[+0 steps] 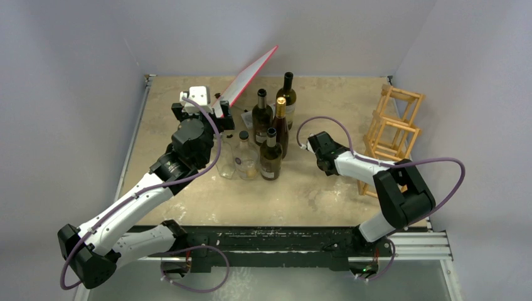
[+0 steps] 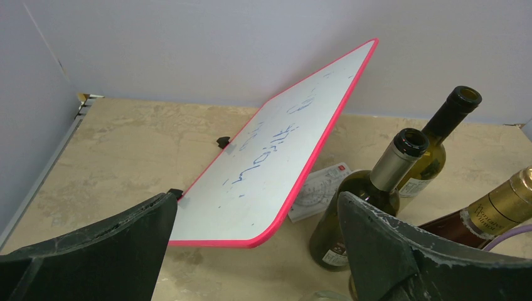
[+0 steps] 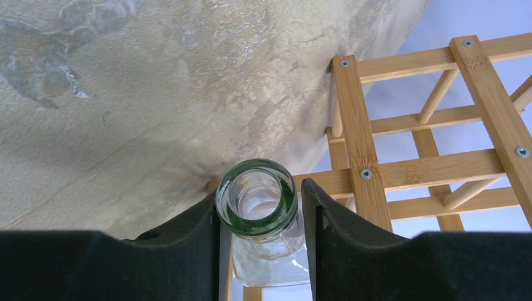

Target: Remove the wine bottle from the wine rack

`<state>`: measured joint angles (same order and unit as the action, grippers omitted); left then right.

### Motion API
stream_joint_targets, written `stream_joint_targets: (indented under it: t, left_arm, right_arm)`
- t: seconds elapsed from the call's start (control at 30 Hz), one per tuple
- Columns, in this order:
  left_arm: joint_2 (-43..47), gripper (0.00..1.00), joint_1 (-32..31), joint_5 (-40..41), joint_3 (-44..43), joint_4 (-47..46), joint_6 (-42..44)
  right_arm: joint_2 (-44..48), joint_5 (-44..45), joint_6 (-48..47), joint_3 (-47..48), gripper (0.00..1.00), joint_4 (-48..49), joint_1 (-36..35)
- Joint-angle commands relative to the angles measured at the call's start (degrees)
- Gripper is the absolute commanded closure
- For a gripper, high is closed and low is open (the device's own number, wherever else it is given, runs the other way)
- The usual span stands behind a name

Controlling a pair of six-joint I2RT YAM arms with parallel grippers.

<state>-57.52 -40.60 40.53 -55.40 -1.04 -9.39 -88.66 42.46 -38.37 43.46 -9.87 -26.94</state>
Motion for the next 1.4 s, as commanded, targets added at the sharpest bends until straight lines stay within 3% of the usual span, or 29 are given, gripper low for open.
stream_joint_targets:
  t: [0.0, 0.27, 0.43, 0.77, 0.9, 1.37]
  left_arm:
    - [1.24, 0.00, -0.18, 0.07, -1.59, -1.42, 0.45]
    - [1.25, 0.00, -0.22, 0.08, -1.57, -1.38, 0.52]
    - [1.17, 0.00, -0.20, -0.01, -1.61, -1.42, 0.38]
    - [1.74, 0.00, -0.22, -0.84, -1.58, -1.32, -0.10]
    - [1.72, 0.00, -0.23, -1.16, -1.80, -1.22, -0.37]
    - [2.06, 0.00, -0.26, -0.21, -1.66, -1.28, 0.25]
  right_arm:
    - [0.55, 0.35, 0.70, 0.95, 0.67, 1.66, 0.01]
    - [2.51, -1.21, -0.04, 0.74, 0.76, 2.38, -0.64]
    - [3.84, -0.71, -0.21, -0.34, 0.89, 1.56, -0.45]
    - [10.76, -0.99, -2.44, -2.36, 0.95, 0.69, 2.09]
    - [7.50, -1.04, -1.41, 0.39, 1.00, -0.31, 1.85]
    - [-6.91, -3.29, 1.46, 15.09, 1.00, -1.29, -0.37]
